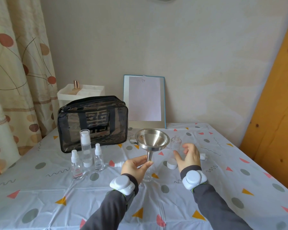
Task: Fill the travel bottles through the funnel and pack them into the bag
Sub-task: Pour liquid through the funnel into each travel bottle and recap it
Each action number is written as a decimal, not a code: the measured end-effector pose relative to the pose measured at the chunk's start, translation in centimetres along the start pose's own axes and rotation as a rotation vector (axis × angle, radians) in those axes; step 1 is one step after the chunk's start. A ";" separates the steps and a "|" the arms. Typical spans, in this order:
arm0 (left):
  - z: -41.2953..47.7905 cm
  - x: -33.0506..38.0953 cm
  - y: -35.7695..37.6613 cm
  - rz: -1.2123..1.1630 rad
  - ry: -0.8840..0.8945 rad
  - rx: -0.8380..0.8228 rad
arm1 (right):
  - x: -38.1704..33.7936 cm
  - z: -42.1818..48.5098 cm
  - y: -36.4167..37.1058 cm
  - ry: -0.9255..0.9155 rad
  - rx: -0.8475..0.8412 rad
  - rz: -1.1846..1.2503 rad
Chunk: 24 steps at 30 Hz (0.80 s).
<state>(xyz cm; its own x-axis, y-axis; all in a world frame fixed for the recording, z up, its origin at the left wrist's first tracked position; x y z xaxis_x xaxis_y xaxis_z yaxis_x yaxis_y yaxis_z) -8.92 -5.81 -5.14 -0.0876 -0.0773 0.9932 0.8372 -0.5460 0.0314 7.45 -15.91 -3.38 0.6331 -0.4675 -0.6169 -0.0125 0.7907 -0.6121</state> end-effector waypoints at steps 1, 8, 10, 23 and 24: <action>0.0 0.0 0.0 0.002 0.003 0.000 | -0.2 -0.5 -0.2 -0.023 0.007 0.017; 0.1 -0.1 0.1 0.026 0.021 -0.005 | -3.2 -4.1 0.0 -0.158 -0.306 0.270; 0.0 -0.1 0.1 0.033 0.034 -0.011 | -4.3 -4.5 0.0 -0.147 -0.375 0.304; 0.1 -0.1 -0.1 0.079 0.079 -0.091 | -6.3 -4.4 1.4 -0.140 -0.322 0.212; 0.2 -0.1 -0.1 0.091 0.088 -0.101 | -6.3 -4.3 1.4 -0.160 -0.318 0.197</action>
<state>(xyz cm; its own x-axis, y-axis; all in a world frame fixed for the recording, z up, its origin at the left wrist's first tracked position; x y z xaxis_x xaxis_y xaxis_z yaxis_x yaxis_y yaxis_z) -8.93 -5.56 -5.17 -0.0642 -0.2007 0.9775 0.7855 -0.6143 -0.0745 0.12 -13.55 -2.45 0.7073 -0.2321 -0.6678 -0.3678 0.6858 -0.6280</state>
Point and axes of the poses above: each hand's wrist, its own z-axis towards the middle knuckle, its own y-axis out of the palm, x = y × z, the point moved 1 cm from there along z, towards the middle knuckle, and after that the axes turned 13 degrees about -z, right-handed, at the moved point
